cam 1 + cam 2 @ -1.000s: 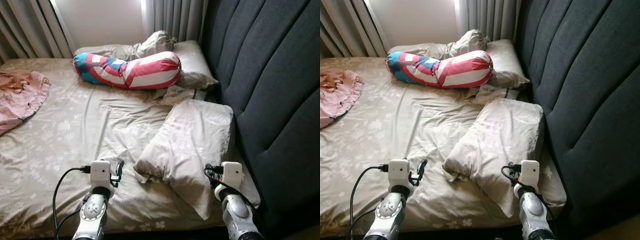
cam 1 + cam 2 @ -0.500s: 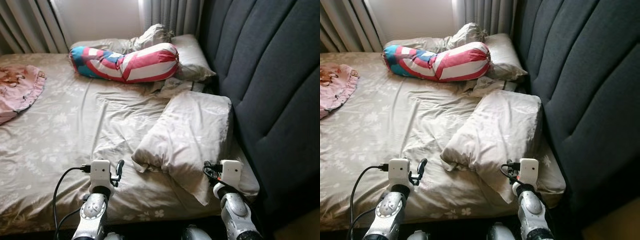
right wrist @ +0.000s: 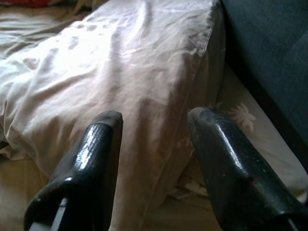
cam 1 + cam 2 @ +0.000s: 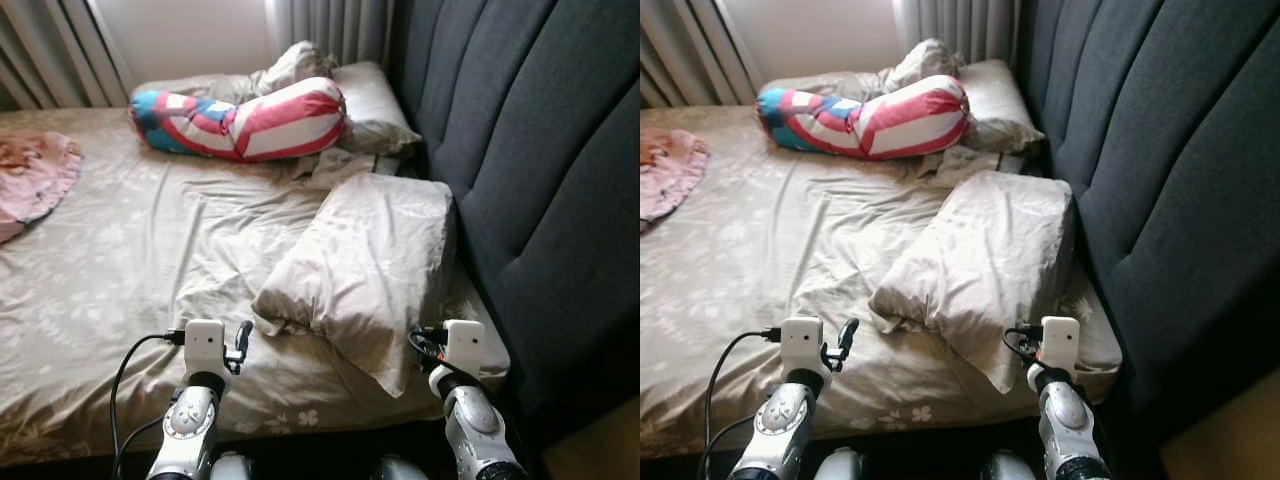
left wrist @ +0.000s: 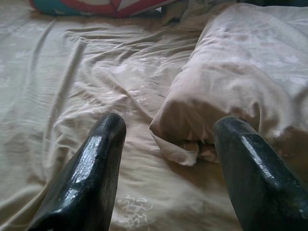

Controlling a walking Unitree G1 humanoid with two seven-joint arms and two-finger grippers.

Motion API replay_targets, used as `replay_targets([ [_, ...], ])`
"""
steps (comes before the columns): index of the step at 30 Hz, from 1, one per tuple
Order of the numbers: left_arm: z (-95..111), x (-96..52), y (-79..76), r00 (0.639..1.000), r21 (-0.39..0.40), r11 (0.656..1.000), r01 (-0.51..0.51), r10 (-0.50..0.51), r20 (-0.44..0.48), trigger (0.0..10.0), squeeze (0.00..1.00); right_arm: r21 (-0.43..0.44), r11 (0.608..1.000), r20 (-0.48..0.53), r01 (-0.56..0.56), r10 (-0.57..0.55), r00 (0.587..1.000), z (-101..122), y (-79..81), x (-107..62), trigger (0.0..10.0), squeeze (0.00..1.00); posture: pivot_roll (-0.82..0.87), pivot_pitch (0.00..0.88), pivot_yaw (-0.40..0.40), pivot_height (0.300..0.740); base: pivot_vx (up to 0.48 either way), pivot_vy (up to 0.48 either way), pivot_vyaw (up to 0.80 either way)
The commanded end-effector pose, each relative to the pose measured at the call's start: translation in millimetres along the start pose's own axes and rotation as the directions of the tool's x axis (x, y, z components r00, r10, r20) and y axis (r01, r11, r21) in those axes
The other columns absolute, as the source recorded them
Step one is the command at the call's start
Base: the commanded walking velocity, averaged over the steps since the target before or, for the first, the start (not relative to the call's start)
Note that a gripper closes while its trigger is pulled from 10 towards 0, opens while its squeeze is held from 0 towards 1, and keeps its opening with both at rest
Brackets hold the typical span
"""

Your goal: Clean up the room

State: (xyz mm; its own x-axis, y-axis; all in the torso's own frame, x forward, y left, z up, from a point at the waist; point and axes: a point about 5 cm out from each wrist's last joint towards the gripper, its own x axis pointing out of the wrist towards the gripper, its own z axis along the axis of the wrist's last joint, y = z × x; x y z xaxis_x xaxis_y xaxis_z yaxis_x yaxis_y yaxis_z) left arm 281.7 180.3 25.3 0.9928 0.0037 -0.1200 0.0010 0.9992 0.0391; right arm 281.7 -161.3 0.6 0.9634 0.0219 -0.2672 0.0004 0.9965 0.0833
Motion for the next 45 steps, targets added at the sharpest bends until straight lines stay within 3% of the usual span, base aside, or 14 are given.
replay_targets([
  [1, 1.9, 1.9, 0.6, 1.0, 0.0, 1.0, 0.002, -0.002, -0.001, 10.0, 0.0, 0.009, 1.0, -0.024, -0.008, 0.008, 1.0, -2.3, 0.4, 0.5, 10.0, 0.0, -0.14, 0.017, -0.041, 0.652, 0.0, 0.0, 0.0],
  [7, 2.2, 2.4, 0.5, 1.0, -0.004, 1.0, 0.003, -0.003, -0.001, 10.0, 0.0, -0.018, 1.0, -0.044, -0.024, 0.023, 0.999, -5.4, -1.4, -0.7, 10.0, 0.0, -0.14, 0.016, -0.041, 0.652, 0.169, 0.0, 0.21],
  [30, 4.6, 5.1, -2.1, 1.0, -0.011, 1.0, 0.014, -0.014, 0.005, 10.0, 0.0, 0.024, 0.998, -0.056, 0.049, -0.048, 0.997, -3.8, -10.8, 1.0, 10.0, 0.0, -0.14, 0.005, -0.042, 0.652, 0.268, 0.0, 0.07],
  [45, 4.5, 4.5, -2.7, 1.0, -0.019, 1.0, 0.015, -0.015, 0.011, 10.0, 0.0, 0.032, 0.998, 0.042, 0.053, -0.054, 0.998, 10.7, -7.1, 5.0, 10.0, 0.0, -0.14, 0.009, -0.041, 0.652, 0.24, 0.0, 0.0],
])
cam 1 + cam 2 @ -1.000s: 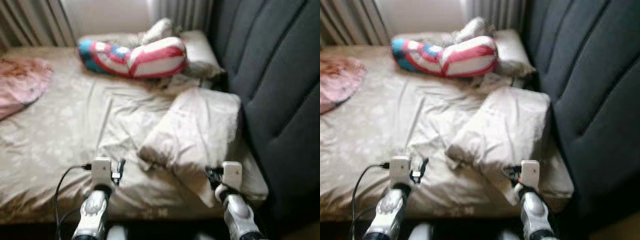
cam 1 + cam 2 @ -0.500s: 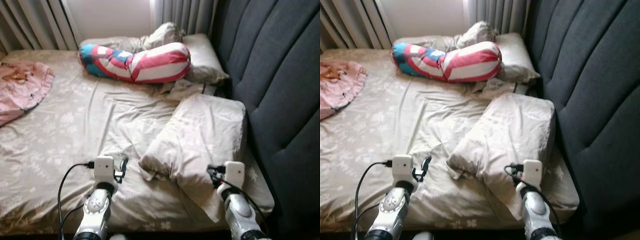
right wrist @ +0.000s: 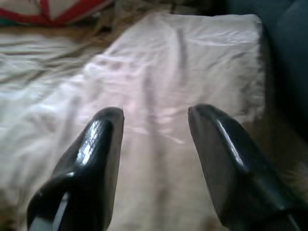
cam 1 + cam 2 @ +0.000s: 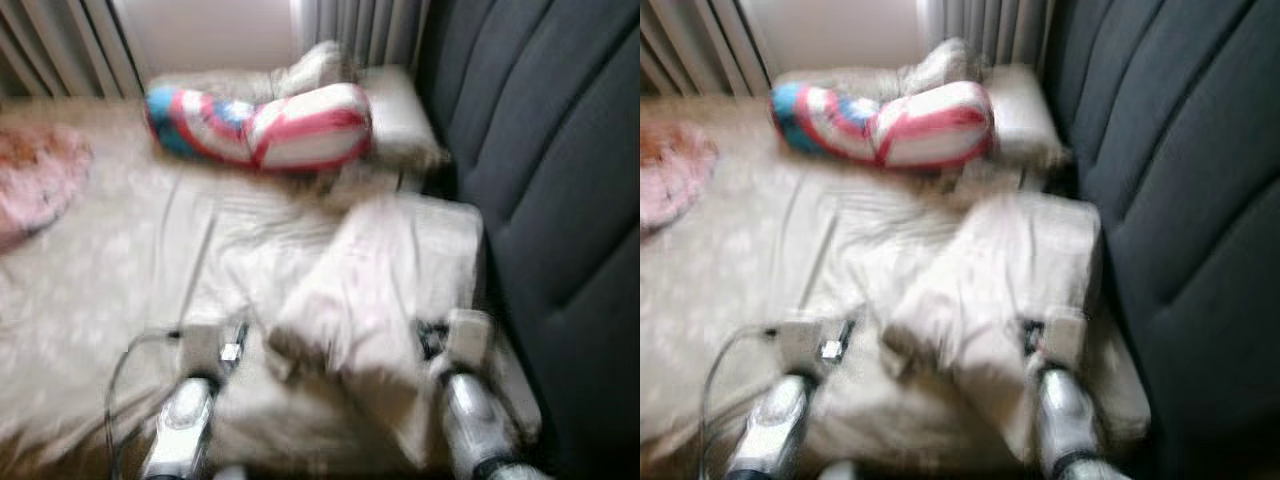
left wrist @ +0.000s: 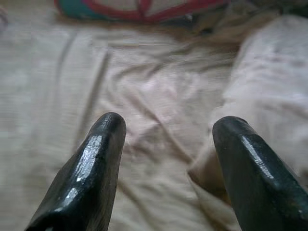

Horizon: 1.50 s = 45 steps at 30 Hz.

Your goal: Clean up the room

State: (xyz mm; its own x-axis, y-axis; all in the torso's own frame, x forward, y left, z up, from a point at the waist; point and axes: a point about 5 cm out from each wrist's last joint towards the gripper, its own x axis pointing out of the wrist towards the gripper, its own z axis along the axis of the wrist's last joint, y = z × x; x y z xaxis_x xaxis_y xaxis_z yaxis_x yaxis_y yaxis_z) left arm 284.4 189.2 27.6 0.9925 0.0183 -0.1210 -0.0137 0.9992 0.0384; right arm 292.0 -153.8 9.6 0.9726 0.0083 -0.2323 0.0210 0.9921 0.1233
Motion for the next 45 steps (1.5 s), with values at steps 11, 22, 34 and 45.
replay_targets([
  [11, 2.6, 2.4, -10.4, 1.0, -0.009, 1.0, 0.028, -0.028, 0.01, 10.0, 0.0, 0.077, 0.995, -0.052, 0.056, -0.052, 0.997, 4.9, -19.3, 5.0, 10.0, 0.01, -0.14, 0.017, -0.037, 0.652, 0.0, 0.0, 0.0],
  [22, 1.2, 1.0, -7.8, 0.999, -0.002, 0.999, 0.033, -0.033, 0.001, 10.0, 0.0, 0.04, 0.995, -0.187, 0.09, -0.081, 0.979, 3.5, -26.6, 10.9, 10.0, 1.0, -0.13, 0.026, -0.03, 0.652, 0.0, 0.0, 0.0],
  [34, -0.4, 0.4, -9.0, 0.999, 0.0, 0.999, 0.041, -0.041, -0.009, 10.0, 0.0, 0.096, 0.991, -0.293, 0.095, -0.063, 0.954, -16.0, -28.2, 1.1, 10.0, 0.46, -0.13, 0.027, -0.028, 0.652, 0.0, 0.0, 0.0],
  [45, 2.7, 0.1, -3.2, 0.999, 0.012, 0.999, 0.034, -0.034, 0.003, 10.0, 0.0, 0.151, 0.985, -0.334, 0.082, -0.028, 0.942, -17.0, -14.6, 5.0, 10.0, 0.0, -0.1, 0.031, -0.021, 0.652, 0.0, 0.0, 0.0],
])
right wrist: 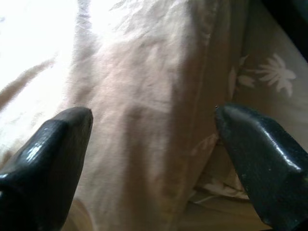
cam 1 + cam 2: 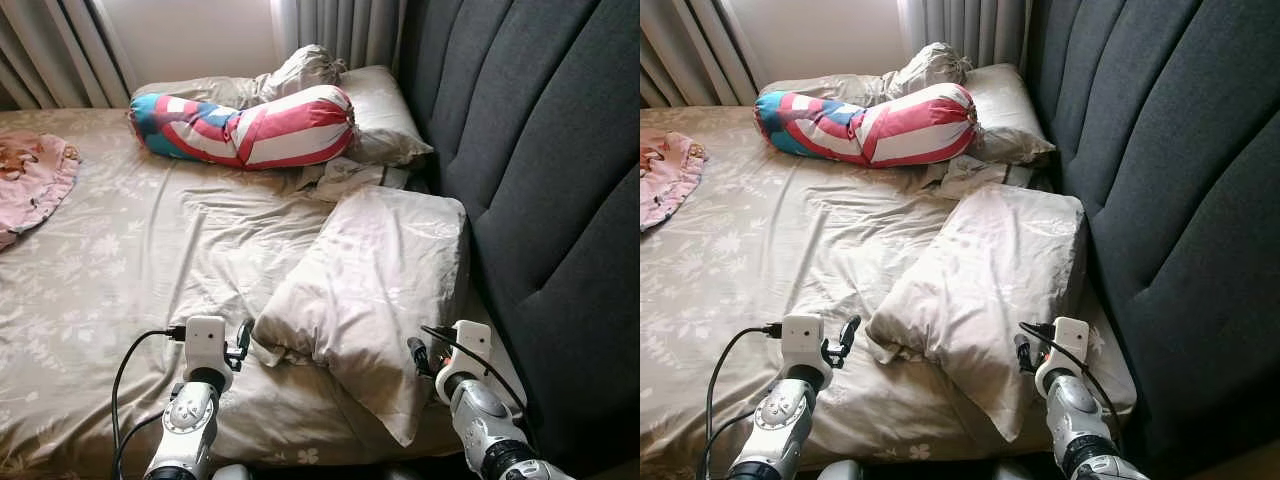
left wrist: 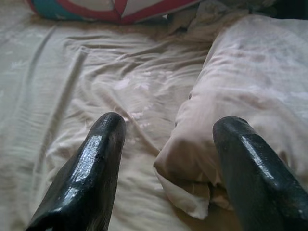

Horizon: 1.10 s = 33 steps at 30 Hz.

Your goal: Clean up the room

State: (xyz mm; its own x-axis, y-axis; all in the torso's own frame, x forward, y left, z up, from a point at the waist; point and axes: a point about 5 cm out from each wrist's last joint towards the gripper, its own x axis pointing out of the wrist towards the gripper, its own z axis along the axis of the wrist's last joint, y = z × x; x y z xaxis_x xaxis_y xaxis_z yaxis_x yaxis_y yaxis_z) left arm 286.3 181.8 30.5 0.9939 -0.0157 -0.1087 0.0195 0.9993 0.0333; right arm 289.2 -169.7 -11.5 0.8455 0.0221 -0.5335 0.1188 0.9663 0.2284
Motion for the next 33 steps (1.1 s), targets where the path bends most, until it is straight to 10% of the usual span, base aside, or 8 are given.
replay_targets([
  [1, -0.6, -1.5, 4.0, 1.0, 0.013, 1.0, 0.001, -0.001, -0.01, 10.0, 0.0, 0.026, 1.0, -0.012, 0.004, -0.003, 1.0, 2.2, 4.3, 2.0, 10.0, 0.0, -0.1, 0.031, -0.021, 0.652, 0.0, 0.0, 0.0],
  [33, -7.0, -32.5, 18.5, 0.998, 0.062, 0.997, 0.038, -0.035, -0.053, 10.0, 0.0, 0.052, 0.995, -0.102, 0.081, -0.075, 0.992, -16.4, 10.2, 0.1, 10.0, 0.0, -0.04, 0.114, 0.04, 0.652, 0.0, 0.0, 0.0],
])
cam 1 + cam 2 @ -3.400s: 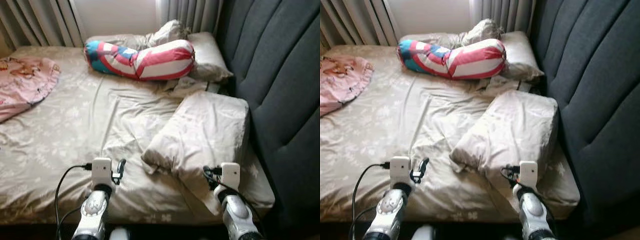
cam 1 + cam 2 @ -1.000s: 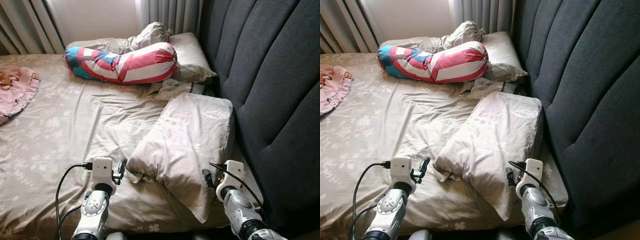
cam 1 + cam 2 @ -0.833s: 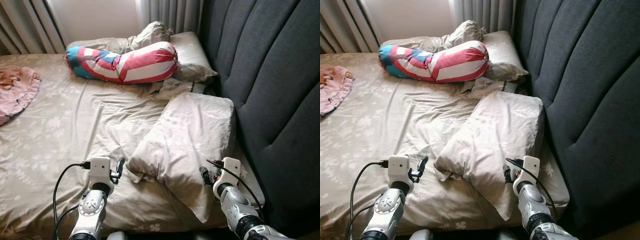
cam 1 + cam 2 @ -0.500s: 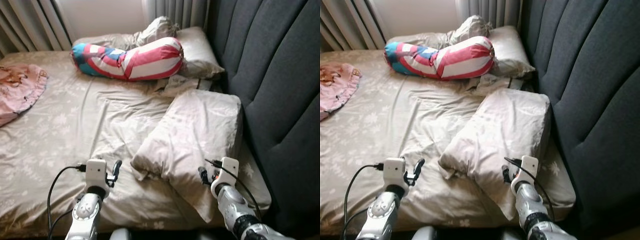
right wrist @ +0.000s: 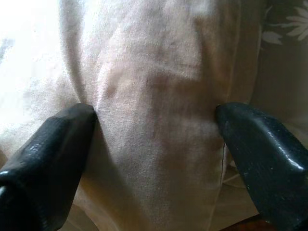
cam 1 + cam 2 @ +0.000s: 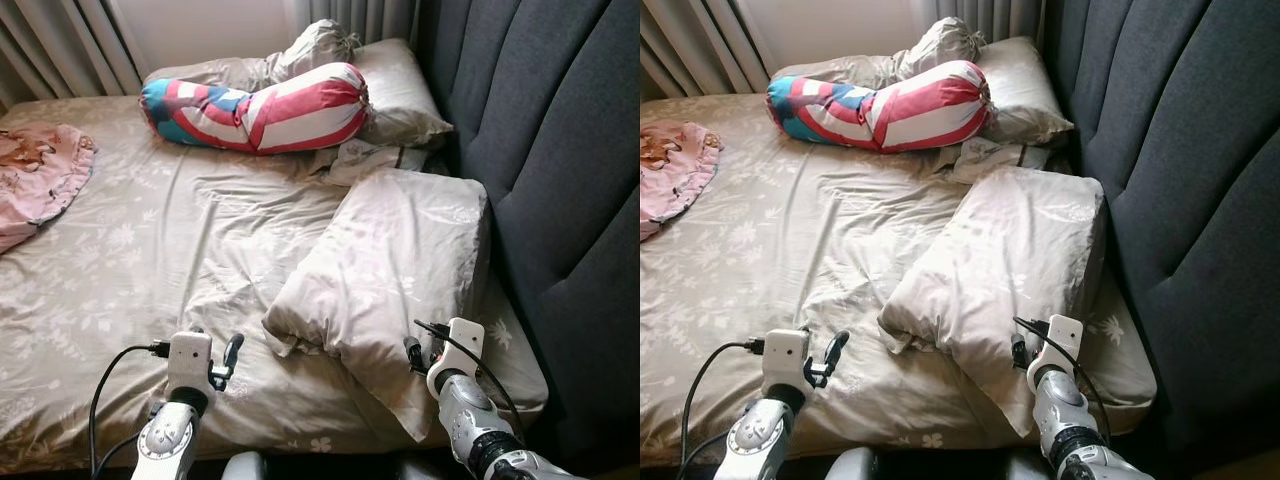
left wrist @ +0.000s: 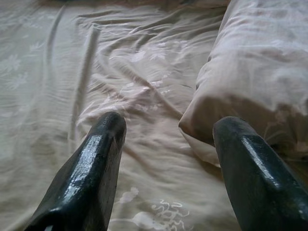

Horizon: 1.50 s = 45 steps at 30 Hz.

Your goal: Clean up the room

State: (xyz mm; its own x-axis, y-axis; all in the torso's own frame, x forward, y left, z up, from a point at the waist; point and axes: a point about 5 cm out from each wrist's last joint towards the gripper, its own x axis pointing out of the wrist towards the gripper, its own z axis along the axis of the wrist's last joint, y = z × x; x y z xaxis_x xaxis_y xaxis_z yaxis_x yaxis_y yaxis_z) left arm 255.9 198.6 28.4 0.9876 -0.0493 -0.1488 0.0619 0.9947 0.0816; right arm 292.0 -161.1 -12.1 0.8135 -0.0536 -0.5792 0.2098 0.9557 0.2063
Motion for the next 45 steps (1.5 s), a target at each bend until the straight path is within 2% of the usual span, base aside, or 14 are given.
replay_targets([
  [1, -1.3, -2.5, 1.9, 1.0, 0.009, 1.0, 0.001, -0.001, -0.015, 10.0, 0.0, 0.015, 1.0, -0.081, -0.022, 0.024, 0.996, -17.5, 2.3, -2.7, 10.0, 0.0, -0.04, 0.114, 0.04, 0.652, 0.0, 0.0, 0.0],
  [4, -0.5, -2.8, 0.9, 1.0, 0.009, 1.0, 0.002, -0.001, -0.017, 10.0, 0.0, -0.033, 0.998, -0.125, -0.054, 0.049, 0.991, -25.8, 5.0, -4.3, 10.0, 0.0, -0.03, 0.115, 0.038, 0.652, 0.0, 0.0, 0.0],
  [15, 1.4, -5.1, 1.8, 1.0, 0.012, 1.0, -0.002, 0.002, -0.025, 10.0, 0.0, 0.001, 1.0, -0.113, -0.031, 0.031, 0.993, -29.6, -1.4, -6.0, 10.0, 0.0, -0.02, 0.122, 0.04, 0.652, 0.0, 0.0, 0.0],
  [16, 1.3, -5.1, 1.3, 1.0, 0.012, 1.0, 0.0, 0.001, -0.027, 10.0, 0.0, 0.008, 0.999, -0.111, -0.036, 0.037, 0.993, -29.7, -1.0, -6.1, 8.1, 0.0, -0.02, 0.122, 0.04, 0.652, 0.0, 0.0, 0.0],
  [17, 1.3, -5.0, 0.8, 1.0, 0.012, 1.0, 0.001, -0.001, -0.028, 10.0, 0.0, 0.008, 0.999, -0.111, -0.038, 0.038, 0.993, -29.8, -0.9, -6.1, 3.6, 0.0, -0.02, 0.122, 0.04, 0.652, 0.0, 0.0, 0.0],
  [18, 1.5, -5.1, 0.5, 1.0, 0.011, 1.0, 0.002, -0.001, -0.028, 10.0, 0.0, 0.007, 0.999, -0.112, -0.039, 0.039, 0.993, -29.9, -0.8, -6.1, 3.6, 0.0, -0.02, 0.126, 0.041, 0.652, 0.0, 0.0, 0.0],
  [19, 1.6, -5.2, 0.4, 1.0, 0.011, 1.0, 0.002, -0.002, -0.029, 10.0, 0.0, 0.005, 0.999, -0.114, -0.04, 0.041, 0.993, -30.2, -0.6, -6.2, 0.0, 0.0, -0.02, 0.126, 0.042, 0.652, 0.0, 0.0, 0.0],
  [27, 2.7, -6.4, 2.2, 0.999, 0.015, 1.0, 0.001, 0.0, -0.038, 10.0, 0.0, -0.004, 0.999, -0.142, -0.05, 0.049, 0.989, -39.0, 1.1, -8.5, 0.0, 0.0, -0.02, 0.127, 0.047, 0.652, 0.0, 0.0, 0.0],
  [45, 2.3, -5.4, 3.7, 0.998, 0.023, 1.0, 0.001, 0.001, -0.058, 10.0, 0.0, -0.045, 0.997, -0.154, -0.066, 0.059, 0.986, -42.0, 3.0, -9.3, 0.0, 0.0, -0.02, 0.121, 0.05, 0.652, 0.0, 0.0, 0.0],
])
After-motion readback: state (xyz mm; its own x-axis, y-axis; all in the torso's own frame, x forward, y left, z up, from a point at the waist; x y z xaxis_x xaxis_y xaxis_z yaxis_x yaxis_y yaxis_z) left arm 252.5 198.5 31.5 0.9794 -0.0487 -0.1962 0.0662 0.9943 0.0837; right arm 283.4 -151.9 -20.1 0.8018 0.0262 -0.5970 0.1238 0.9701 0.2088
